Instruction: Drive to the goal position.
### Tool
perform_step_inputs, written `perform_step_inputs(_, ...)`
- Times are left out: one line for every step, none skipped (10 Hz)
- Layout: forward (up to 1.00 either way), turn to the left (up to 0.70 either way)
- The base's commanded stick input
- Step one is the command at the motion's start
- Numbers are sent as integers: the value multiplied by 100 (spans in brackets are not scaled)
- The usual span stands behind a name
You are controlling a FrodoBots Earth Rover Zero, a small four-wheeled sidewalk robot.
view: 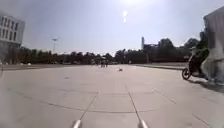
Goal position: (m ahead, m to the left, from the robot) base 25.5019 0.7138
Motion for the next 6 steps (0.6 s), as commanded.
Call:
perform_step_inputs(70, 0)
perform_step_inputs(70, 0)
perform_step_inputs(70, 0)
perform_step_inputs(70, 0)
perform_step_inputs(70, 0)
perform_step_inputs(70, 0)
